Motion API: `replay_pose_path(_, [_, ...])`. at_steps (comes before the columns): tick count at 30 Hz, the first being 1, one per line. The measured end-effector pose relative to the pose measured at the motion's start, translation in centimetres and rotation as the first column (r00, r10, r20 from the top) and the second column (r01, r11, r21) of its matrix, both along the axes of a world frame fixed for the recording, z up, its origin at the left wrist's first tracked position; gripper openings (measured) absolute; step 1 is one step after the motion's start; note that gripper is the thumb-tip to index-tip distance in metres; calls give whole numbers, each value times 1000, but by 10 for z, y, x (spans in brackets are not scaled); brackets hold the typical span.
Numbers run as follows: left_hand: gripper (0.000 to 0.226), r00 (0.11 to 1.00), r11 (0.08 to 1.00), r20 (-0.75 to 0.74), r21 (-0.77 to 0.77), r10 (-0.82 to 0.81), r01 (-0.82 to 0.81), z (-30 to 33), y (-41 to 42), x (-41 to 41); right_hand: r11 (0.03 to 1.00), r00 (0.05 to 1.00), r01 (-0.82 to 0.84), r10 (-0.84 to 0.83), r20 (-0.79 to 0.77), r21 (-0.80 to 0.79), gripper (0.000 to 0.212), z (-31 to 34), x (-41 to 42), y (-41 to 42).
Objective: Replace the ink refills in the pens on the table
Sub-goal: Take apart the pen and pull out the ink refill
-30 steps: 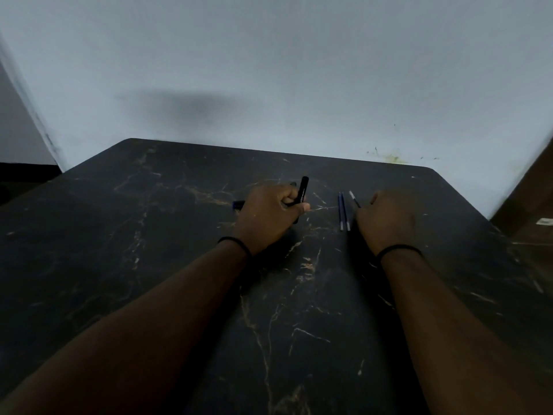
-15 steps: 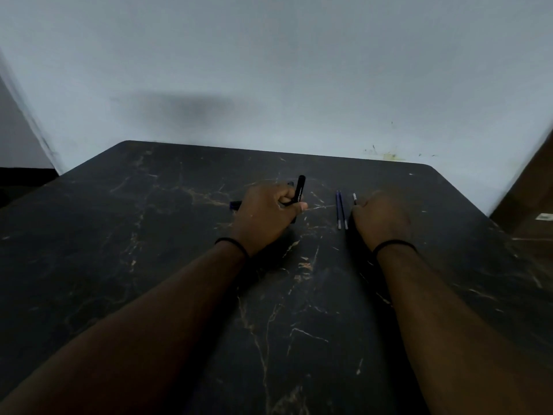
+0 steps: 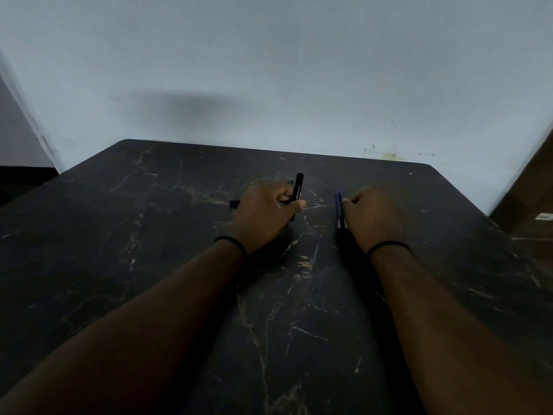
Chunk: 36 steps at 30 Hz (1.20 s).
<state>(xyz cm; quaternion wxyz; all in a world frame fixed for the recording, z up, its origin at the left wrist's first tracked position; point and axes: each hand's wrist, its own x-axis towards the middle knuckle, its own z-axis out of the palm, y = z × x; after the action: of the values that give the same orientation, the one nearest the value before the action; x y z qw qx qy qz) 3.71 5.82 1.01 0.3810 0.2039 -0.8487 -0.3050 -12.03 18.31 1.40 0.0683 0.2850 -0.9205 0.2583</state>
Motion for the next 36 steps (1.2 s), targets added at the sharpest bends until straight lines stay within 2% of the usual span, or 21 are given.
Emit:
replay_pose_path(4, [21,1000,1000,-17,-23,12,-13,1,1,0,1000,1000,-7,7,11,24,34,1,1,0])
replay_pose_path(9, [18,1000,1000,-20,-5,7,-7,0,1,0,999,1000,30,-30,2,-18,37,2,1,3])
replay_pose_path(15, [14,1000,1000,-10,-16,13,-13,1,2,1,994,997,72,-73,-12,-81,25,1,-5,7])
replay_pose_path(17, [14,1000,1000,-5,-15,12,-12,1,2,1,994,993,89,-95,-74,-69,23,0,-6,9])
replay_pose_path(20, [17,1000,1000,-3,-9,13,-13,2,2,1,977,960,211,-215,-180,-40,39,1,-5,13])
replay_pose_path(23, [16,1000,1000,-3,2,9,-9,2,1,0,960,955,276,-280,-102,-46,52,-1,-4,17])
replay_pose_path(26, [15,1000,1000,-8,0,9,-9,1,1,1,967,970,245,-244,-22,71,54,-6,-12,18])
replay_pose_path(29, [16,1000,1000,5,-6,3,-3,1,1,1,967,981,190,-182,-63,169,43,-8,-18,16])
replay_pose_path(32, [14,1000,1000,-4,-3,12,-12,1,1,1,984,990,118,-106,-88,137,32,-10,-21,14])
replay_pose_path(36, [16,1000,1000,-5,2,3,-3,1,1,1,996,995,87,-88,-37,-38,23,-12,-22,11])
